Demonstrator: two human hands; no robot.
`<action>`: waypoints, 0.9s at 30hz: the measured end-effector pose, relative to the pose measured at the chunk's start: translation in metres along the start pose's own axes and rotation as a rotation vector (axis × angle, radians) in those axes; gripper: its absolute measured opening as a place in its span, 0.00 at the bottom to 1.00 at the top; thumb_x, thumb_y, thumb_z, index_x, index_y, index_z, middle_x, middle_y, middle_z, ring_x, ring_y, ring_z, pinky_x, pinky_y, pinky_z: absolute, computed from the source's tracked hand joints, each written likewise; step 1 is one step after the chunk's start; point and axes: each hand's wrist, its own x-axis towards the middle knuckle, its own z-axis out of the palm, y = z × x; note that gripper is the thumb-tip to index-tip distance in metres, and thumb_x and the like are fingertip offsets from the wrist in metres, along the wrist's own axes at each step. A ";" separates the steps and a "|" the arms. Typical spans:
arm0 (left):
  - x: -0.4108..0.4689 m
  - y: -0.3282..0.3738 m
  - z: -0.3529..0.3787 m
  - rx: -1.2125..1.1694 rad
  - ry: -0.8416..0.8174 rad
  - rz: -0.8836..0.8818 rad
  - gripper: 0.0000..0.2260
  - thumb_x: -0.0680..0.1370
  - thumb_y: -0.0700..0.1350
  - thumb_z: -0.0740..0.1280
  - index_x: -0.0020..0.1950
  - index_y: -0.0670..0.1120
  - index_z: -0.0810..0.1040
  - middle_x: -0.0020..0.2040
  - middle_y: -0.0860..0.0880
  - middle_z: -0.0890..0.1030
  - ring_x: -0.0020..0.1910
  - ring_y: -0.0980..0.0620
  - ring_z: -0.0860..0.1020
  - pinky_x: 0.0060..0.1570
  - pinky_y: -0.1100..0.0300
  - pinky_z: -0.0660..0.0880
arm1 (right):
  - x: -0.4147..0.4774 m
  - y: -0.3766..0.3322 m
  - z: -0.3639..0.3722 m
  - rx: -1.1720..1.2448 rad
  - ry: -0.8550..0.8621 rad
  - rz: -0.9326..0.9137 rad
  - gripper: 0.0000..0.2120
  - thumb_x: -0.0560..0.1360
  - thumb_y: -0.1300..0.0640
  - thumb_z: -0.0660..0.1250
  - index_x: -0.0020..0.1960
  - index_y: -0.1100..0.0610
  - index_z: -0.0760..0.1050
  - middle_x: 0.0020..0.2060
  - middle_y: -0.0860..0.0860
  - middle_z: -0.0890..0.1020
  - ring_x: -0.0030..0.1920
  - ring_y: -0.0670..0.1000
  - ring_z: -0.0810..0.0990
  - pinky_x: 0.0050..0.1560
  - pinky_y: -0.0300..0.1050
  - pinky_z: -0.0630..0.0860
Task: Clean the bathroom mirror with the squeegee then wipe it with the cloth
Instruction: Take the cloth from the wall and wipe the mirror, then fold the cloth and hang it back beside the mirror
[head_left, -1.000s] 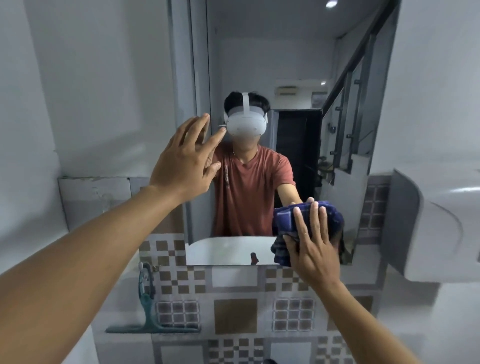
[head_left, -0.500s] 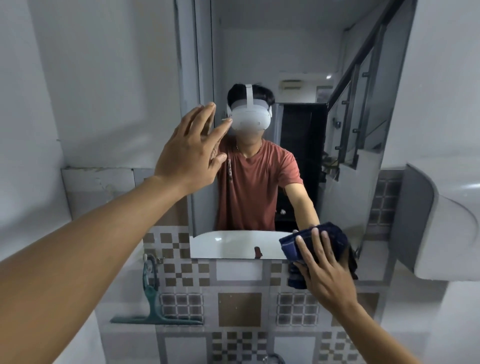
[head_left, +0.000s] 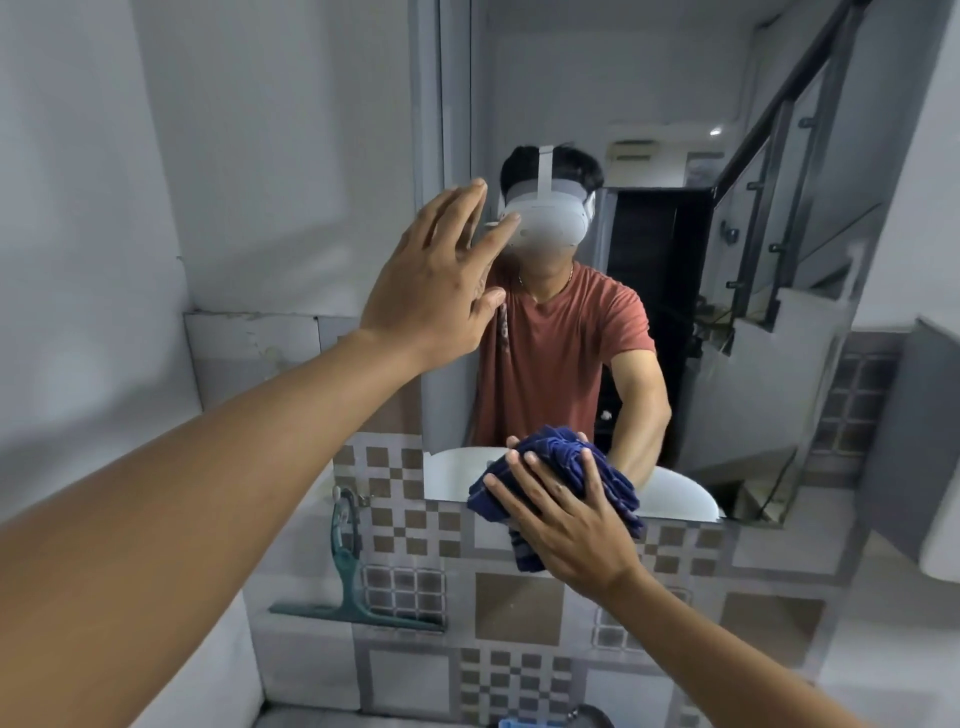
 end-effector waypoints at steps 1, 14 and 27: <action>0.000 0.000 0.000 -0.003 -0.002 -0.001 0.30 0.77 0.53 0.67 0.77 0.48 0.66 0.78 0.38 0.63 0.76 0.38 0.60 0.74 0.43 0.64 | 0.008 -0.005 -0.001 0.010 -0.005 -0.017 0.34 0.79 0.53 0.54 0.83 0.52 0.48 0.81 0.55 0.54 0.81 0.58 0.49 0.76 0.72 0.37; 0.001 0.000 -0.005 -0.028 -0.044 0.006 0.31 0.76 0.51 0.69 0.78 0.49 0.65 0.78 0.38 0.61 0.77 0.37 0.60 0.74 0.44 0.63 | 0.069 -0.055 -0.009 0.132 -0.140 -0.163 0.29 0.80 0.53 0.55 0.81 0.54 0.57 0.81 0.56 0.60 0.81 0.57 0.55 0.77 0.69 0.39; -0.083 -0.010 -0.064 -0.422 -0.044 -0.355 0.16 0.81 0.39 0.63 0.69 0.47 0.75 0.65 0.48 0.78 0.62 0.51 0.77 0.63 0.56 0.76 | 0.079 -0.068 -0.094 1.146 -0.114 0.328 0.18 0.81 0.45 0.59 0.69 0.49 0.69 0.64 0.45 0.73 0.59 0.45 0.75 0.67 0.47 0.70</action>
